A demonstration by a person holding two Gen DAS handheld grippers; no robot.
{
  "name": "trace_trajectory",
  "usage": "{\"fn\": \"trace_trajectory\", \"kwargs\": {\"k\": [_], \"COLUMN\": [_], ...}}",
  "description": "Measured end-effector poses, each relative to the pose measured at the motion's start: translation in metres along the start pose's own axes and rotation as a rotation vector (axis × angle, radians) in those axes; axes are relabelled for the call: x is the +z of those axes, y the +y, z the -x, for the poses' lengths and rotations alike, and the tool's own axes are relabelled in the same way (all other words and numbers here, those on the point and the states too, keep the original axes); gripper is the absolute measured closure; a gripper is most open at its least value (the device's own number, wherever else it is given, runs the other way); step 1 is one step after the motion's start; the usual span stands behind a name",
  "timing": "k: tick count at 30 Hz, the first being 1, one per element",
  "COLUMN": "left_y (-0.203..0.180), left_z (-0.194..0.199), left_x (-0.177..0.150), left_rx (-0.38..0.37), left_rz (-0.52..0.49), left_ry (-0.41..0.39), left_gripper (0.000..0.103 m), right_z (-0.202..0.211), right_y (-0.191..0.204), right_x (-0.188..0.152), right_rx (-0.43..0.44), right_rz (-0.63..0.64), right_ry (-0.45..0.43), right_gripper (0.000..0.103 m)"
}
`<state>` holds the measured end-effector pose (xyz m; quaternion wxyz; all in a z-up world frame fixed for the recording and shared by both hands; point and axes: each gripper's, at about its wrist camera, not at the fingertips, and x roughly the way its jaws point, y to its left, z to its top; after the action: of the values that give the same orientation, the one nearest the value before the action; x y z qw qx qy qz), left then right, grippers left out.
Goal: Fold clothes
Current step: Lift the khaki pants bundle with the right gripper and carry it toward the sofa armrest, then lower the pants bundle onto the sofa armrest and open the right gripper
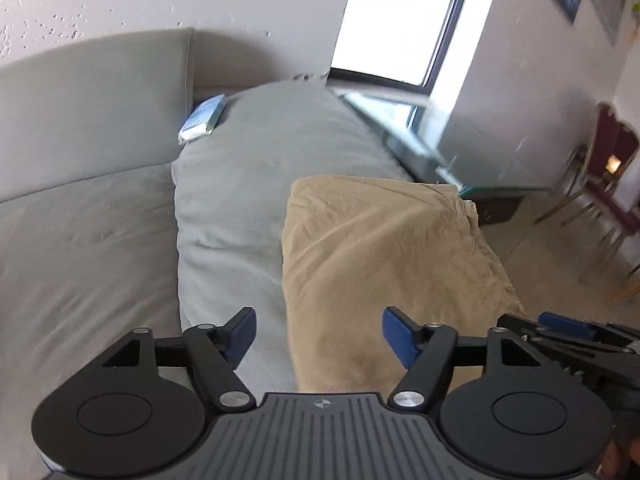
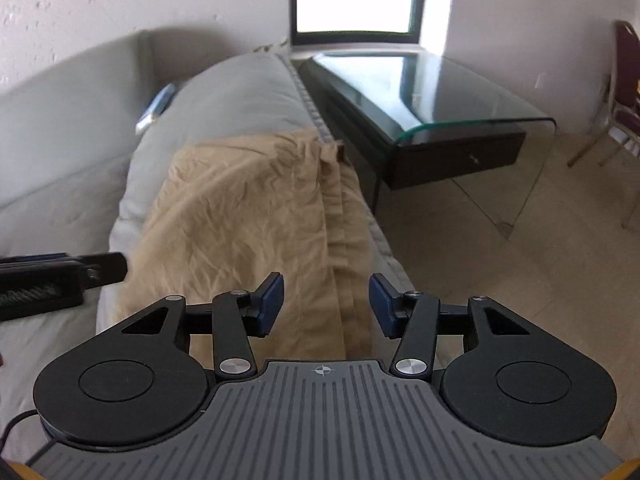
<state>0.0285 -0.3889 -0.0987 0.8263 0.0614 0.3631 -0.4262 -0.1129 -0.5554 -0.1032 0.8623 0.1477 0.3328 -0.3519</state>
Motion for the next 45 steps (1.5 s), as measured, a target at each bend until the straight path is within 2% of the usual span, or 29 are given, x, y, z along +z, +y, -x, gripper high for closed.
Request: {"fn": "trace_trajectory", "kwargs": {"k": [2, 4, 7, 12, 20, 24, 26, 27, 29, 31, 33, 37, 41, 45], "left_y": [0.003, 0.001, -0.003, 0.001, 0.019, 0.032, 0.037, 0.038, 0.033, 0.028, 0.024, 0.013, 0.0, -0.008], "left_z": [0.013, 0.024, 0.042, 0.061, 0.125, 0.165, 0.188, 0.198, 0.214, 0.223, 0.229, 0.229, 0.219, 0.21], "left_x": [0.001, 0.003, 0.002, 0.012, 0.026, 0.035, 0.038, 0.039, 0.035, 0.028, 0.019, -0.001, -0.018, -0.03], "left_rx": [0.014, 0.049, 0.071, 0.055, 0.03, 0.028, 0.017, 0.008, -0.013, -0.035, -0.056, -0.076, -0.051, -0.036], "left_rz": [-0.04, -0.093, -0.128, -0.105, -0.087, -0.047, -0.026, -0.021, -0.049, -0.062, -0.06, -0.063, -0.088, -0.1], "left_ry": [-0.015, -0.024, -0.041, -0.073, -0.171, -0.223, -0.22, -0.209, -0.181, -0.16, -0.142, -0.115, -0.087, -0.064], "left_gripper": [0.025, 0.024, 0.024, 0.024, 0.025, 0.025, 0.022, 0.018, 0.017, 0.015, 0.015, 0.015, 0.015, 0.012], "right_z": [0.018, 0.036, 0.06, 0.088, 0.154, 0.192, 0.211, 0.223, 0.245, 0.262, 0.274, 0.28, 0.275, 0.273], "right_y": [-0.01, -0.014, -0.006, 0.027, 0.066, 0.079, 0.082, 0.084, 0.089, 0.092, 0.094, 0.094, 0.087, 0.08], "right_x": [0.0, 0.002, 0.004, 0.009, 0.013, 0.016, 0.018, 0.02, 0.02, 0.018, 0.014, -0.001, -0.017, -0.032], "right_rx": [0.046, 0.076, 0.151, 0.222, 0.38, 0.441, 0.485, 0.485, 0.458, 0.422, 0.35, 0.235, 0.144, 0.088], "right_rz": [-0.083, -0.154, -0.197, -0.173, -0.179, -0.174, -0.181, -0.169, -0.121, -0.066, -0.006, 0.049, 0.059, 0.062], "right_ry": [-0.068, -0.1, -0.115, -0.116, -0.129, -0.225, -0.247, -0.26, -0.282, -0.288, -0.288, -0.256, -0.207, -0.172], "right_gripper": [0.028, 0.028, 0.028, 0.028, 0.028, 0.027, 0.024, 0.022, 0.015, 0.013, 0.012, 0.012, 0.011, 0.011]}}
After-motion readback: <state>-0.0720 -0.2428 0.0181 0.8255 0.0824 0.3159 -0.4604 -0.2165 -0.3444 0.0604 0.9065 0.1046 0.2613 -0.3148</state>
